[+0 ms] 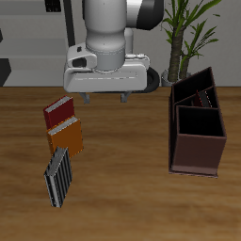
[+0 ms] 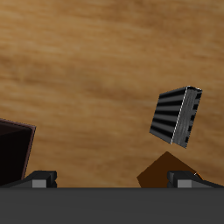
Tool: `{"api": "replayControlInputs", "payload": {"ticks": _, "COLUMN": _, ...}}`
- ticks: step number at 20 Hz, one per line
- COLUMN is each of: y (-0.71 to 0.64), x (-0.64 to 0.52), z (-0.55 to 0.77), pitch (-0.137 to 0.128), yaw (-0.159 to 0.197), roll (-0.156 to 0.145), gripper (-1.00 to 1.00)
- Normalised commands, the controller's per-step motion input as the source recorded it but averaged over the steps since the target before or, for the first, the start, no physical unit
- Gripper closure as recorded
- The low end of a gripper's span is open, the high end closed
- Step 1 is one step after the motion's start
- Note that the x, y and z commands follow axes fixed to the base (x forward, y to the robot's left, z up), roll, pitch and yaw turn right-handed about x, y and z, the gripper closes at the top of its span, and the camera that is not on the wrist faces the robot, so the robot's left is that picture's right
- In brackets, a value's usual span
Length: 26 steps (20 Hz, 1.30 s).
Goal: Place the left red book into the left desk caddy's back compartment and place the striped book into the left desk caddy's left compartment and place the right red book into the left desk caddy's front compartment
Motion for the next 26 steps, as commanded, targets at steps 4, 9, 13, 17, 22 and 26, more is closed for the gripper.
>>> {"api": "replayControlInputs", "payload": {"ticks": 4, "y": -0.42, "x": 0.20, "z": -0.07, "pitch": 0.021, "yaw": -0.007, "roll": -0.022, "gripper": -1.00}}
{"api": "replayControlInputs", "payload": {"ticks": 9, "y": -0.38, "x": 0.16, "z": -0.01, "pitch": -0.009, "yaw": -0.001, "roll": -0.031, "gripper": -1.00}}
{"api": "replayControlInputs", "payload": {"ticks": 13, "y": -0.43, "x": 0.15, "z": -0.08, "pitch": -0.005, "yaw": 0.013, "roll": -0.044, "gripper": -1.00}}
{"api": "replayControlInputs", "payload": {"ticks": 17, "y": -0.24, "x": 0.04, "z": -0.01, "pitch": -0.027, "yaw": 0.014, "roll": -0.010, "gripper": -1.00}}
{"api": "replayControlInputs", "payload": {"ticks": 22, "y": -0.35, "x": 0.04, "z": -0.08, "pitch": -0.008, "yaw": -0.038, "roll": -0.038, "gripper": -1.00}}
{"api": "replayControlInputs", "payload": {"ticks": 26, "y": -0.20, "x": 0.02, "z": -0.13, "pitch": 0.010, "yaw": -0.003, "roll": -0.003, "gripper": -1.00}}
